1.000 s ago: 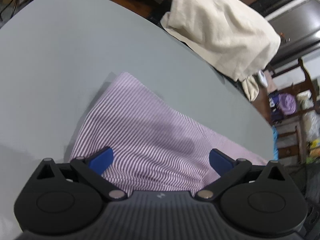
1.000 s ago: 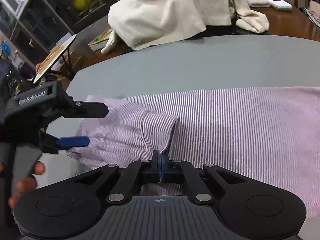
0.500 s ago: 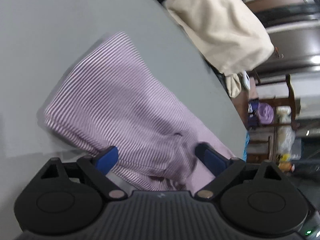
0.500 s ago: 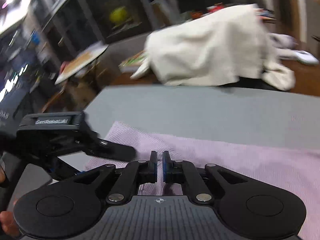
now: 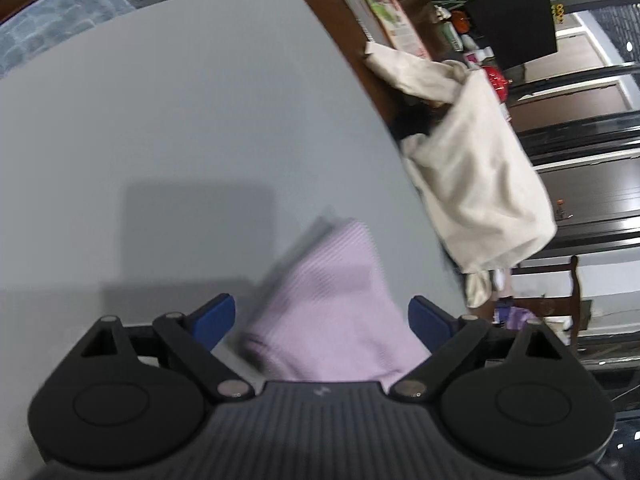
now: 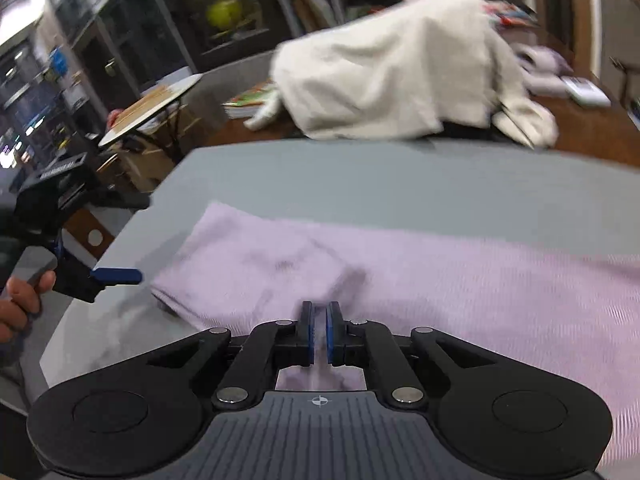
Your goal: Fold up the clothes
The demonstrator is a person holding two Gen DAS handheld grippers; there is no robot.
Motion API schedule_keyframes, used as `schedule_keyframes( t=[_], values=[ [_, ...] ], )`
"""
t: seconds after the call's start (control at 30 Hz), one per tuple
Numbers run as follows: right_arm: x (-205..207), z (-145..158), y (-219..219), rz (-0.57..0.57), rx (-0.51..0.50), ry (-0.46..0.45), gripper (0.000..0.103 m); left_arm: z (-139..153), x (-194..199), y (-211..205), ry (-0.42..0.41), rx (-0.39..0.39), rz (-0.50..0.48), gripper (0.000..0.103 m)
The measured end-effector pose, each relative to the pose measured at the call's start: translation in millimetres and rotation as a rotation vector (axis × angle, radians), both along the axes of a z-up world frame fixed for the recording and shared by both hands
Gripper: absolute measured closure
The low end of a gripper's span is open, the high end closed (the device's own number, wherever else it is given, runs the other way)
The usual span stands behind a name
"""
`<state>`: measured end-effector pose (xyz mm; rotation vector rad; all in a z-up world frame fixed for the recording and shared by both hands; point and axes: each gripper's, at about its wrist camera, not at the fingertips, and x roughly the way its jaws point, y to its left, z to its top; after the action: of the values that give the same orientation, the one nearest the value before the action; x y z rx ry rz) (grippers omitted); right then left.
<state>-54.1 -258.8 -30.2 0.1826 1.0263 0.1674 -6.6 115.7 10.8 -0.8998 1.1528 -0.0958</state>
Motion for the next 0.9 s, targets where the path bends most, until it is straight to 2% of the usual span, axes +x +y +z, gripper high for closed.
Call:
schedule_keyframes(
  t=[0.07, 0.1, 0.2, 0.23, 0.27, 0.3, 0.43, 0.57, 0.63, 0.73, 0.83, 0.9],
  values=[
    [-15.6, 2.9, -10.9, -0.037, 0.016, 0.006, 0.098, -6.4, -0.4, -7.0, 0.002, 0.003, -0.001, 0.014],
    [-20.3, 4.4, -13.9, -0.046, 0.017, 0.008, 0.098, -8.1, -0.3, -11.4, -0.003, 0.009, -0.005, 0.014],
    [-23.1, 21.5, -18.9, -0.066, 0.004, -0.003, 0.098, -4.1, 1.8, -25.4, -0.016, 0.079, -0.035, 0.03],
    [-26.3, 24.7, -21.6, -0.075, 0.004, -0.008, 0.098, -4.0, 4.0, -30.4, 0.005, 0.11, -0.054, 0.082],
    [-29.7, 28.4, -23.5, -0.086, 0.004, -0.015, 0.098, -6.5, 5.5, -31.3, 0.024, 0.111, -0.054, 0.092],
    [-32.8, 32.1, -24.6, -0.096, 0.004, -0.023, 0.098, -11.0, 5.7, -31.6, 0.061, 0.108, -0.036, 0.093],
    [-42.6, 39.0, -31.1, -0.118, -0.007, -0.042, 0.098, 2.8, 1.2, -32.7, 0.024, 0.149, 0.002, 0.094],
    [-51.2, 45.3, -42.8, -0.155, -0.008, -0.053, 0.098, 20.1, 3.2, -13.2, -0.009, 0.206, 0.064, 0.094],
    [-54.4, 46.9, -47.8, -0.17, -0.009, -0.055, 0.098, 31.0, 7.1, 7.4, -0.019, 0.3, 0.08, 0.094],
    [-60.0, 49.6, -52.6, -0.183, -0.009, -0.059, 0.098, 42.1, 9.0, 32.5, -0.021, 0.396, 0.092, 0.094],
    [-63.9, 50.1, -56.5, -0.195, -0.006, -0.058, 0.098, 47.1, 8.9, 45.5, -0.037, 0.423, 0.085, 0.093],
    [-65.2, 49.3, -59.0, -0.199, -0.003, -0.054, 0.098, 46.2, 9.4, 46.2, -0.05, 0.401, 0.069, 0.091]
  ],
)
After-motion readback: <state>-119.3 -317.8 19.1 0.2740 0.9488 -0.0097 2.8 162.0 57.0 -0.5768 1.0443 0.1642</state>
